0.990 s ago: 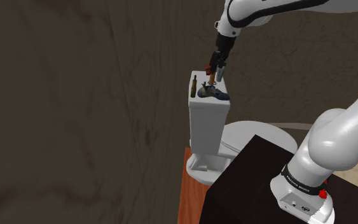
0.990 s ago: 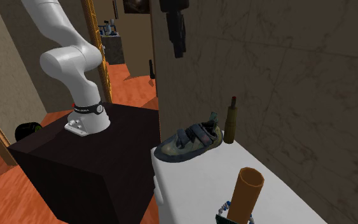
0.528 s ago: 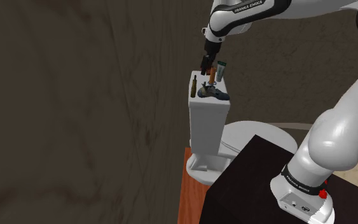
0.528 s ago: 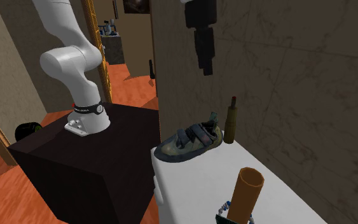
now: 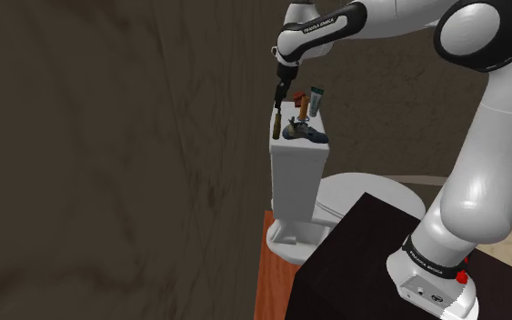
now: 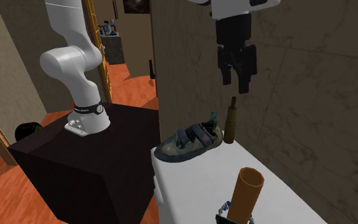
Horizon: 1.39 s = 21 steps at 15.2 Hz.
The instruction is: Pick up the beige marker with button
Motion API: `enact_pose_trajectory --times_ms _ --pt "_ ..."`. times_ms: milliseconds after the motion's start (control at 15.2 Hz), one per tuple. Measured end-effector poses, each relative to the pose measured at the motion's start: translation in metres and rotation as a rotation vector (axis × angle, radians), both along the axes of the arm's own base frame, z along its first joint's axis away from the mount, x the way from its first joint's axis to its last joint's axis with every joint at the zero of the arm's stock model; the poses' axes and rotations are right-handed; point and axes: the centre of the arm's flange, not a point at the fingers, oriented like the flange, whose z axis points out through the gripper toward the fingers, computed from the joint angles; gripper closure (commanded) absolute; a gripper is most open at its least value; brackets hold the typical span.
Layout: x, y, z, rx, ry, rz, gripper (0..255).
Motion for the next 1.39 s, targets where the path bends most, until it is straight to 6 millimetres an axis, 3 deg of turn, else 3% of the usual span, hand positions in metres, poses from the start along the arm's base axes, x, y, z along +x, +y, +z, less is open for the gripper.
enact_pose_trajectory --times_ms 330,462,528,1386 --pt "0.004 -0.006 -0.015 -0.004 -0.018 0.000 0" --pt "0.003 -0.005 -0.030 -0.003 -0.010 0.001 0" --pt "0.003 -0.004 -0.032 -0.004 -0.010 0.000 255" --pt "0.002 -0.003 -0.030 -0.002 0.005 0.002 255"
